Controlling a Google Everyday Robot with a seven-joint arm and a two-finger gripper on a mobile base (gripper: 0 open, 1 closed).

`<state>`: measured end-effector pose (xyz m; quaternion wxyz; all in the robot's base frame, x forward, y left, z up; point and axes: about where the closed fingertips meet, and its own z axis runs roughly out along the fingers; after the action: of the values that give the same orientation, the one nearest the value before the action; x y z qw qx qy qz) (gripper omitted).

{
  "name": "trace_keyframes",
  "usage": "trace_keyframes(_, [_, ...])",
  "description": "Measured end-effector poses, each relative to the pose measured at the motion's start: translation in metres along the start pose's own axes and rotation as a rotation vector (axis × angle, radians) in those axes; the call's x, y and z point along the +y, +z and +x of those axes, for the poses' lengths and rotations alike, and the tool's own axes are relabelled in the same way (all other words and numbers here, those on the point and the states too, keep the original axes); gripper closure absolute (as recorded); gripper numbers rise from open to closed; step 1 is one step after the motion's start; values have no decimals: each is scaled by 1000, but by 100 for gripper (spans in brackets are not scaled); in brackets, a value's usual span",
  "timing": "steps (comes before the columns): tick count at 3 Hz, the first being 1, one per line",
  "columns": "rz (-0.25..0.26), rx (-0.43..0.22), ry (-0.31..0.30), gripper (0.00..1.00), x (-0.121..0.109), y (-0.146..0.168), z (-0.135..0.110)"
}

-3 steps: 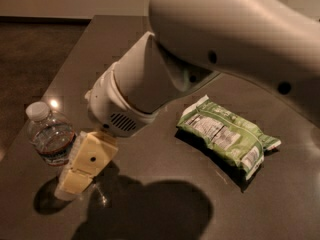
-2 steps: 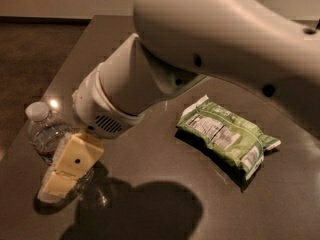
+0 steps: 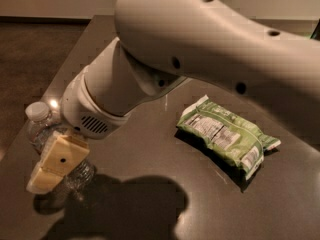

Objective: Move water bottle near redbull can

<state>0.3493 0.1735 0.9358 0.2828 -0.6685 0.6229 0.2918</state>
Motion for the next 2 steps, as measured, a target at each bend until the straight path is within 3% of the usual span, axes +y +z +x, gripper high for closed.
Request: trace_keyframes(2, [-47, -9, 24, 61, -13, -7, 6])
